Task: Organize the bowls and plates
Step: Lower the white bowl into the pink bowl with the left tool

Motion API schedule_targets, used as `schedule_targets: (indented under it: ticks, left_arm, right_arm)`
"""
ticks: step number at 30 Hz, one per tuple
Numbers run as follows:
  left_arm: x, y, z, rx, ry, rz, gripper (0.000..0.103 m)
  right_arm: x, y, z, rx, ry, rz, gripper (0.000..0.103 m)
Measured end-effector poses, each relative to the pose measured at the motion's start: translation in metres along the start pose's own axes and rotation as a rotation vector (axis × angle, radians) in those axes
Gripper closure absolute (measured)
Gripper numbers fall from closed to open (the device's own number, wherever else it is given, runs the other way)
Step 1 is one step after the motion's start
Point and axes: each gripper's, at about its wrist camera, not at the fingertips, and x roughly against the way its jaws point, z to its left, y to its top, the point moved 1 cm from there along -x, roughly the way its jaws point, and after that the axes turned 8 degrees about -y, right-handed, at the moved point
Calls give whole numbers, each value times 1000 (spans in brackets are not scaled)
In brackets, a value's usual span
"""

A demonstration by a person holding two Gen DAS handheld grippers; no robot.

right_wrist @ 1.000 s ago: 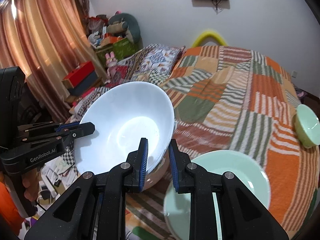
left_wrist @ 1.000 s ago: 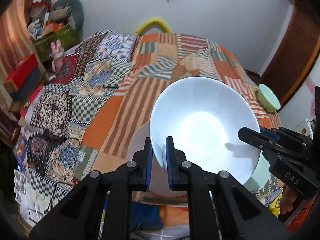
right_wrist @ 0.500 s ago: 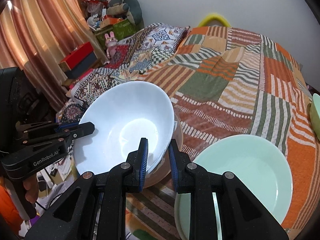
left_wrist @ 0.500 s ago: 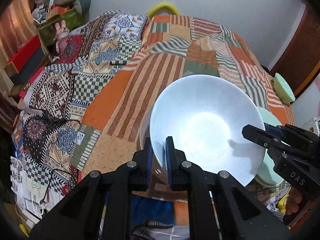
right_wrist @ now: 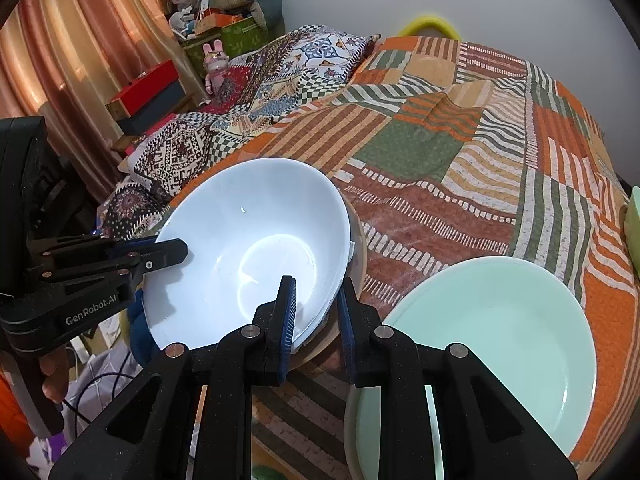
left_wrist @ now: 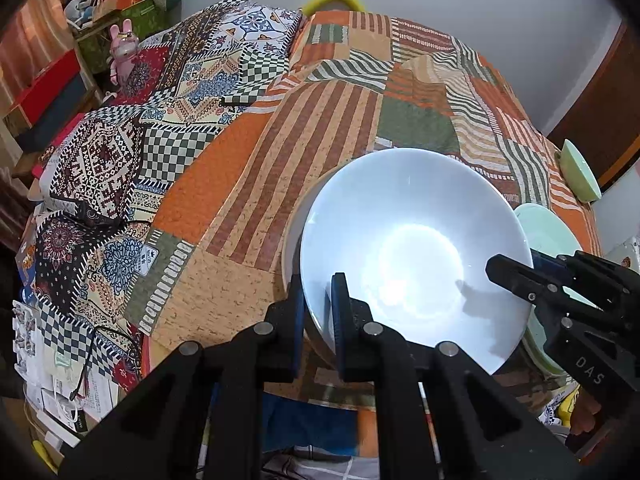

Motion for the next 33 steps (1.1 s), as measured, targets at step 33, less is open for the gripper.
schedule_targets:
  ticks: [33]
  left_arm:
    - [-4, 9, 1, 47, -26, 22, 77]
  right_arm:
    - [-5, 2, 2, 39, -25, 10, 70]
